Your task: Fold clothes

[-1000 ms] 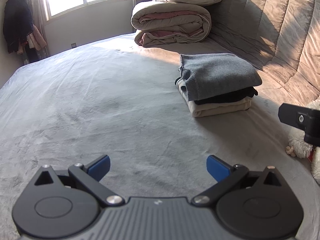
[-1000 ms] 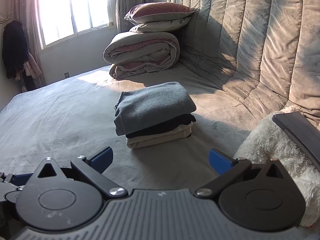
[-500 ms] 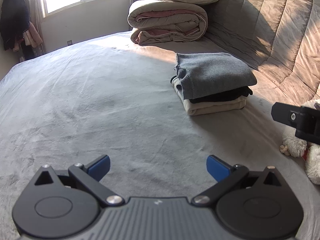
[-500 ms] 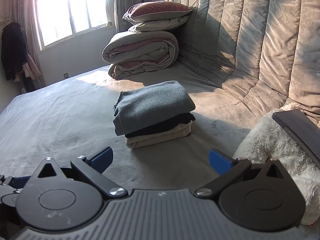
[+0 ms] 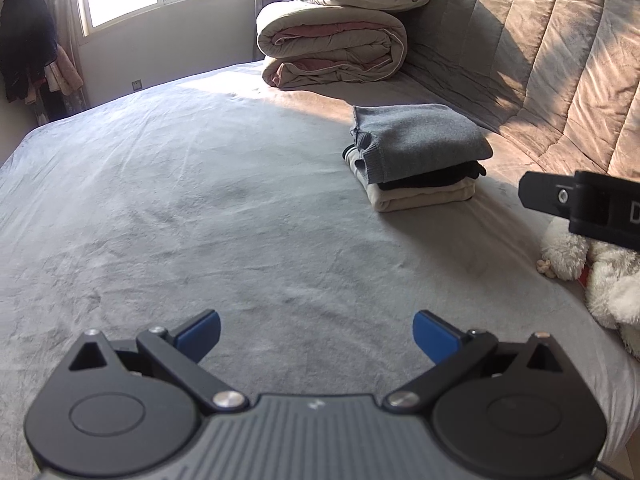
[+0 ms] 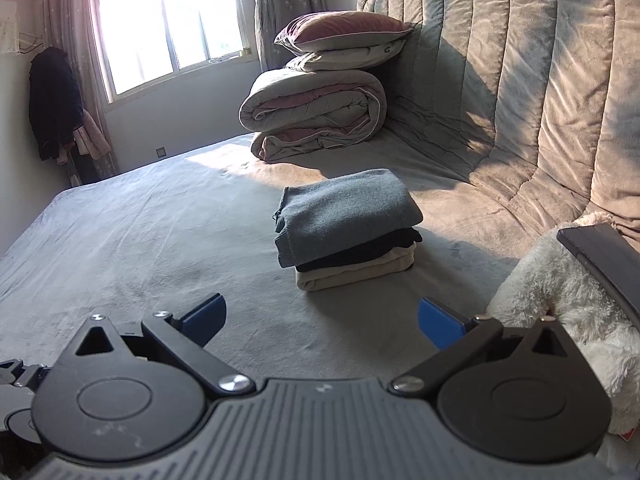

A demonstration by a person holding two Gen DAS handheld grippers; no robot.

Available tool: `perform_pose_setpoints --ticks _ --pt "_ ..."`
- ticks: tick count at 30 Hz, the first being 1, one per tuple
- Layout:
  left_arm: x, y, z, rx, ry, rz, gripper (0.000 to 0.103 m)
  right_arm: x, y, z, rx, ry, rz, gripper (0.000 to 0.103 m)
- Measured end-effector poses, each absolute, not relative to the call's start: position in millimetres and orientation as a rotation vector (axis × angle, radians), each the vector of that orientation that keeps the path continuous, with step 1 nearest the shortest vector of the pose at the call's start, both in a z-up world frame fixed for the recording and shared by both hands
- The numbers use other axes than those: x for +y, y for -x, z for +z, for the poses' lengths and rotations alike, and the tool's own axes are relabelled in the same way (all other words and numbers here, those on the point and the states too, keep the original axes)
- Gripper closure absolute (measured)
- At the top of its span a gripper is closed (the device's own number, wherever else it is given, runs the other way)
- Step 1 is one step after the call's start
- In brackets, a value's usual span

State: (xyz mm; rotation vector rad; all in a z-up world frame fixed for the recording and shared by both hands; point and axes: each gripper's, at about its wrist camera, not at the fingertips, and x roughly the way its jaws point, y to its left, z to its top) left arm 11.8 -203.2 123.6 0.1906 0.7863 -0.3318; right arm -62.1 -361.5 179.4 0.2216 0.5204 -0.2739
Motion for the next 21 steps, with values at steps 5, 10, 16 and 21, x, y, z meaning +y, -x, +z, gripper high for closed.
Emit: perform_pose_setpoints --ticks 5,10,16,21 --pt "-179 7 138 0.774 -0.162 -0.342 0.0 -336 85 200 0.512 -0.148 -0.339 0.0" --pt "-159 22 148 0.757 -0.15 -0.333 0.0 -314 103 210 0.527 -0.073 -0.391 0.0" --pt "-139 34 154 0.744 -0.143 -0.313 0.0 -299 116 205 0.555 -0.049 -0.405 0.0" --pt "-126 42 158 0.733 -0.136 -0.293 0.0 -285 120 204 0.563 -0.05 -0.359 0.0"
